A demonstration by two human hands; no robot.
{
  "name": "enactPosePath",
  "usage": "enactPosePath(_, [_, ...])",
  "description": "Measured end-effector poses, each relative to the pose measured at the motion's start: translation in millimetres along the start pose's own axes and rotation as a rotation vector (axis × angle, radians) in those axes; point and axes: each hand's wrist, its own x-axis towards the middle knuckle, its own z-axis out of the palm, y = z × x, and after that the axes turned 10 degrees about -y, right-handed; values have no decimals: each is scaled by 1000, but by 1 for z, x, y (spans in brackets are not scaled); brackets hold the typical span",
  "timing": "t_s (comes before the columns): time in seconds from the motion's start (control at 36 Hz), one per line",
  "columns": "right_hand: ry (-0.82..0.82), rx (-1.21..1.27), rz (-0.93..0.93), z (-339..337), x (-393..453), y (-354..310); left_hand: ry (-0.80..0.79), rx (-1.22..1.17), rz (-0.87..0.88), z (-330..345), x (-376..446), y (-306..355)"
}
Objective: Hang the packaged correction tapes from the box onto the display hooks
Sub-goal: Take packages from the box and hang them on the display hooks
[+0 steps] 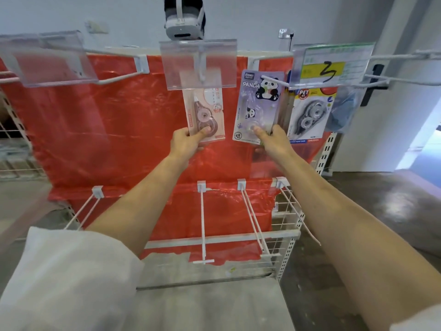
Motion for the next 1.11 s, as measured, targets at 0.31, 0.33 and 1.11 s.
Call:
enactPosePath(0.31, [-82, -257, 48, -7, -31, -17, 10, 538, -26, -8, -42, -2])
enactPosePath(0.33, [-91, -307, 42, -9, -35, -19, 5, 617, -35, -8, -47, 0])
enactPosePath(1.11, [-405, -886, 152, -161, -192, 41, -854, 1540, 229, 194, -169, 19])
